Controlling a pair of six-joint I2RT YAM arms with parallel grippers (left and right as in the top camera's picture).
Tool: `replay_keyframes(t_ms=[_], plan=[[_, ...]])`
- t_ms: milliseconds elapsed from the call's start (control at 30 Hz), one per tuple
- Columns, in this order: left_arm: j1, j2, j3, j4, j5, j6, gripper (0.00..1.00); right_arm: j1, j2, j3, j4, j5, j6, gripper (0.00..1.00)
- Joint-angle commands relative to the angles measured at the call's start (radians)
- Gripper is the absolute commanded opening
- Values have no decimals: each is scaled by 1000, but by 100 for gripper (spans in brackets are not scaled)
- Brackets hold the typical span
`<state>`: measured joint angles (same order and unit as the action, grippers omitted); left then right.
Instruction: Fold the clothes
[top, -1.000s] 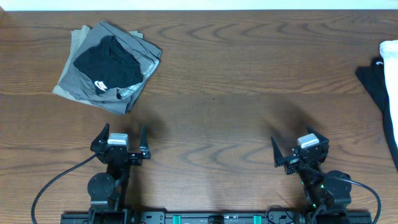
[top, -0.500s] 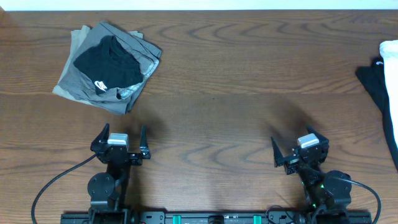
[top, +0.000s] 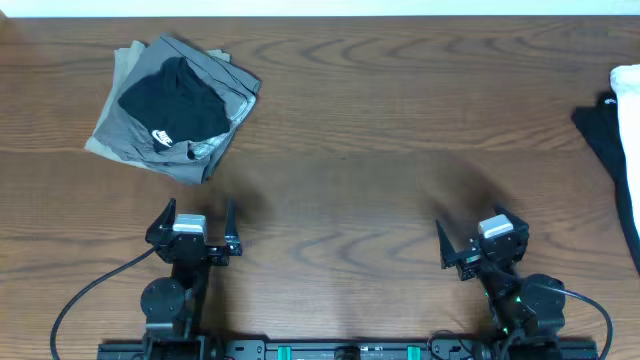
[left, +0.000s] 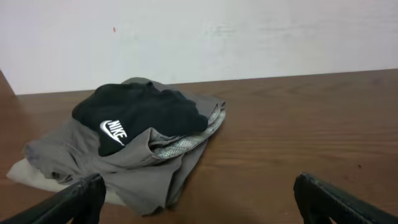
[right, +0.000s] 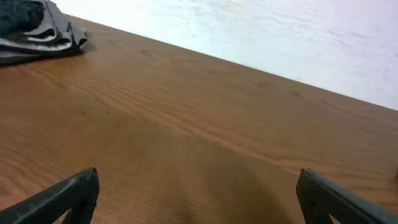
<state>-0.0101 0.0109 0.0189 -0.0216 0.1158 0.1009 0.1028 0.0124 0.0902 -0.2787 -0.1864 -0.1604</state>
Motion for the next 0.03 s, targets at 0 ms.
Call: replay_keyframes(t_ms=[0], plan=[[4, -7, -15, -35, 3, -15, 98, -4, -6, -3, -1, -5, 18, 99]])
